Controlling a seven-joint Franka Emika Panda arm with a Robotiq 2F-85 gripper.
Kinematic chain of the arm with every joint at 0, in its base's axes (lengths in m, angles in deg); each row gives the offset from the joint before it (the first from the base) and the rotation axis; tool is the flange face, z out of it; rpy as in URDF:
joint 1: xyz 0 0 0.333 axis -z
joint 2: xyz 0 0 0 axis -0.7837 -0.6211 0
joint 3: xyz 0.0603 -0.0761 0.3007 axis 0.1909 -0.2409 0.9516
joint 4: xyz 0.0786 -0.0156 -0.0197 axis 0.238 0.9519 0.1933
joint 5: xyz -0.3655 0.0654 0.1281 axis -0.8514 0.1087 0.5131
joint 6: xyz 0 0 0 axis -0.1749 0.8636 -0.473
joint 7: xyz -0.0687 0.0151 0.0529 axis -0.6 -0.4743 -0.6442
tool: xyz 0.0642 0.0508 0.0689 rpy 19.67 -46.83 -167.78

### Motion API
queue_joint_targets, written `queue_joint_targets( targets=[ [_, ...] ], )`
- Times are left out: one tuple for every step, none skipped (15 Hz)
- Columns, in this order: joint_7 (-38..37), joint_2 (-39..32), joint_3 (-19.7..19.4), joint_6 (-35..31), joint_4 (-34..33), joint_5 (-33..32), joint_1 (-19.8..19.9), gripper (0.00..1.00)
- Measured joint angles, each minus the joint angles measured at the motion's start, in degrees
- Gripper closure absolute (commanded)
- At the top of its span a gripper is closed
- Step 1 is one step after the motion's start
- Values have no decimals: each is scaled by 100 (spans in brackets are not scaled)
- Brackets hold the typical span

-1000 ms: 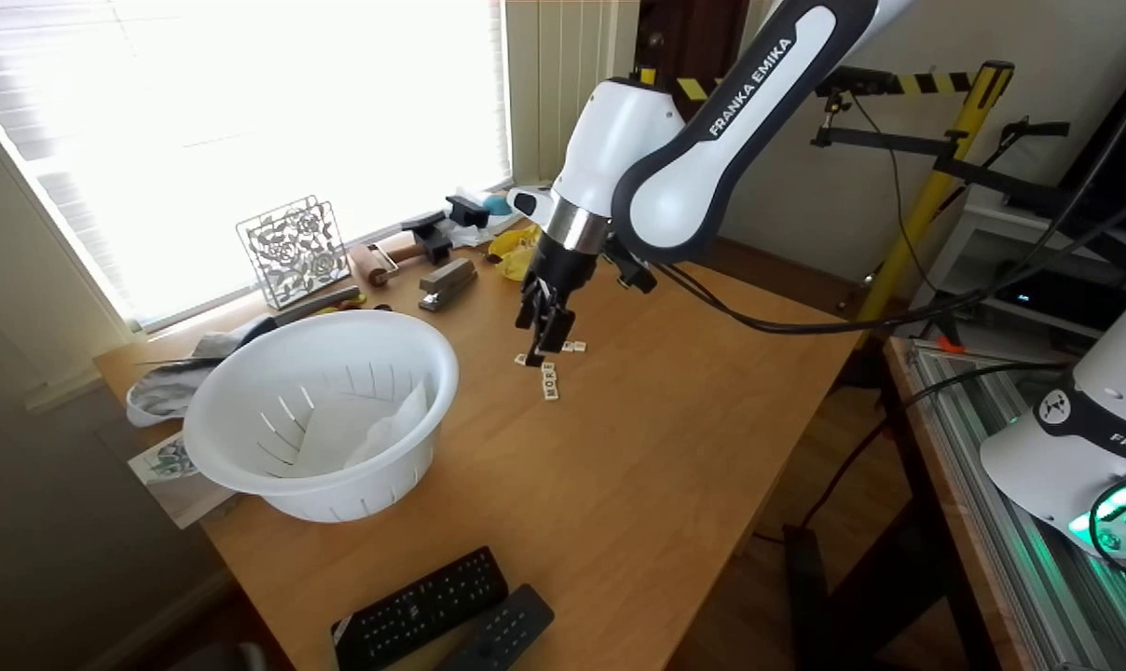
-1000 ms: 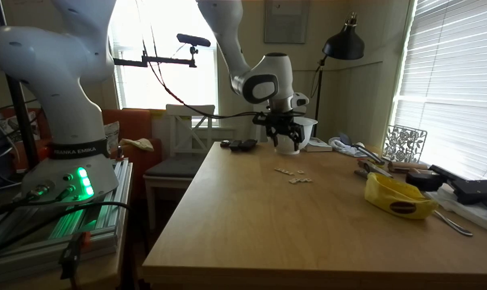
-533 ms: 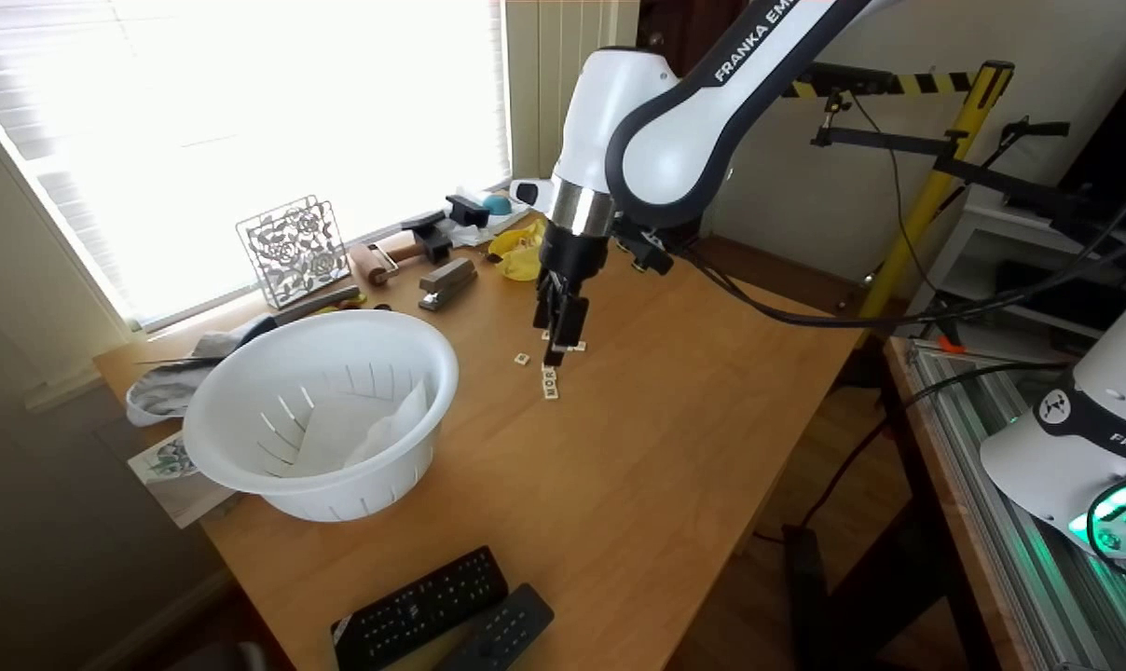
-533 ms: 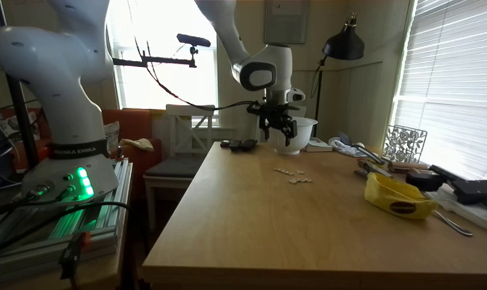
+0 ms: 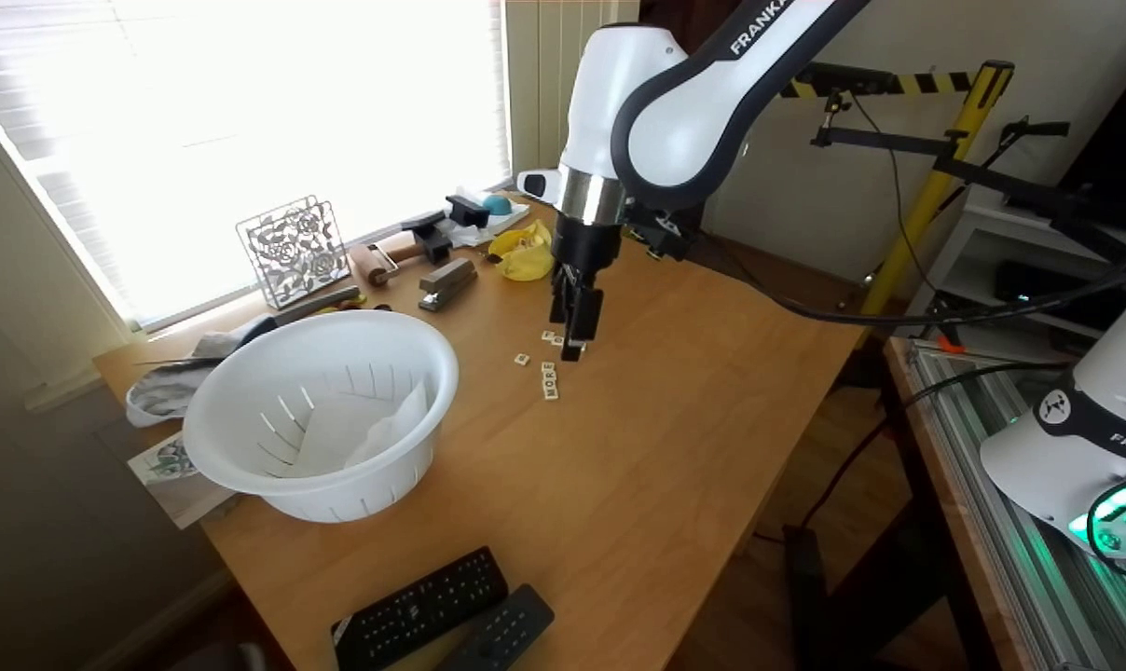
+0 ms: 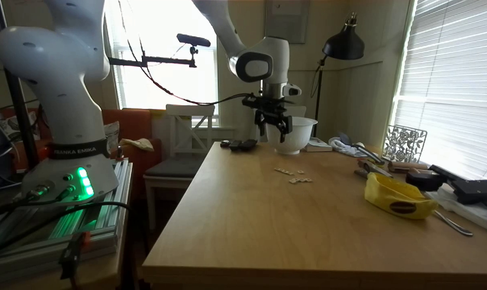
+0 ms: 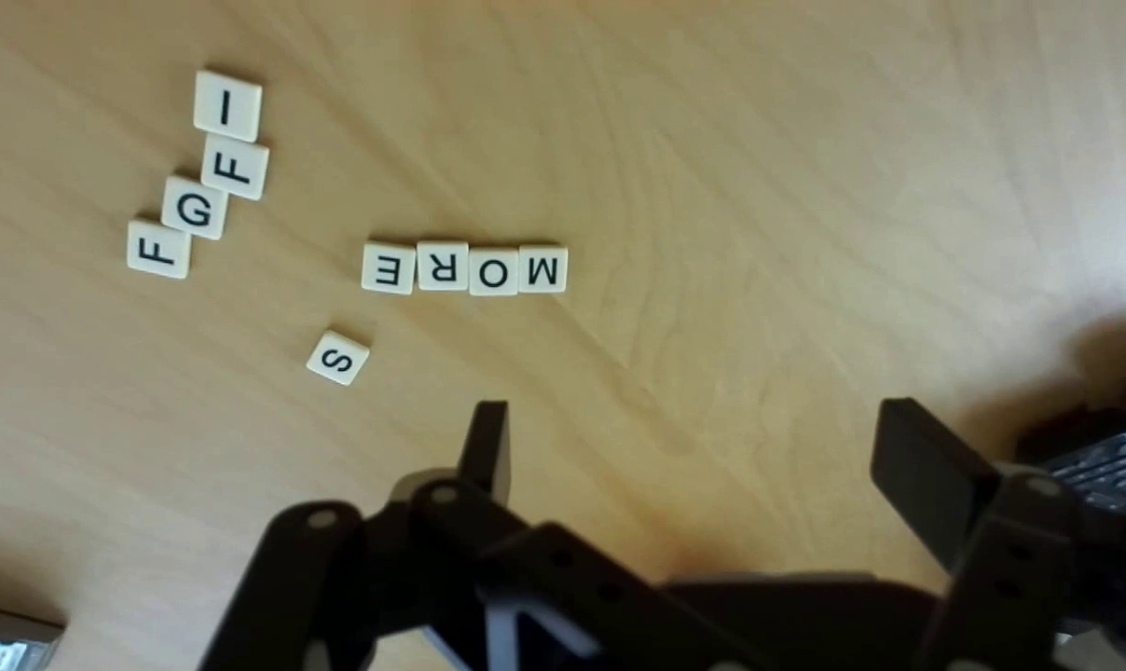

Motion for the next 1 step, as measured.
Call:
queue_joint_targets(
  targets=[
    [0, -7, -21, 0, 0, 2, -21, 0]
  ],
)
